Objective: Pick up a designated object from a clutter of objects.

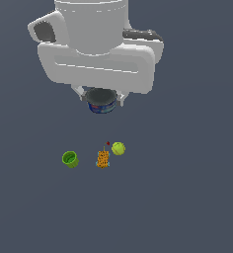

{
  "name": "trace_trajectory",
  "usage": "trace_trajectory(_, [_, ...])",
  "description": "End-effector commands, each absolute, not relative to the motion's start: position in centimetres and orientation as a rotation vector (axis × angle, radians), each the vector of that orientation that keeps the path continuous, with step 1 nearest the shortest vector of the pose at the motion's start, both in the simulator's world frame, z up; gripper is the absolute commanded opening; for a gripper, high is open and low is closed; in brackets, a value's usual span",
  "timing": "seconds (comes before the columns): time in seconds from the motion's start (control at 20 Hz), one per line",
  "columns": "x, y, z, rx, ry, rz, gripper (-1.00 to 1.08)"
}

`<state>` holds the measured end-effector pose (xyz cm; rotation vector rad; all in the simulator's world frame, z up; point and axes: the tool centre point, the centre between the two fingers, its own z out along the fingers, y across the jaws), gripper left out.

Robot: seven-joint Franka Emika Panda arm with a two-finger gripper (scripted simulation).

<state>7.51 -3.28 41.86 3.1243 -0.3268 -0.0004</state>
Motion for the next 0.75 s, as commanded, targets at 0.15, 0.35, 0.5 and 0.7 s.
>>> trace_trajectory(0.15, [8.3,-2.5,43.5,3.124,-0.328,0.000,-1.00])
trace_trajectory(0.35, [8.6,-2.3,44.1,3.124,-0.328,0.000,-1.00])
trace_trajectory(0.5, [8.6,-2.2,44.2,3.124,-0.328,0.000,-1.00])
trace_trajectory(0.7, [8.6,-2.3,44.1,3.124,-0.328,0.000,-1.00])
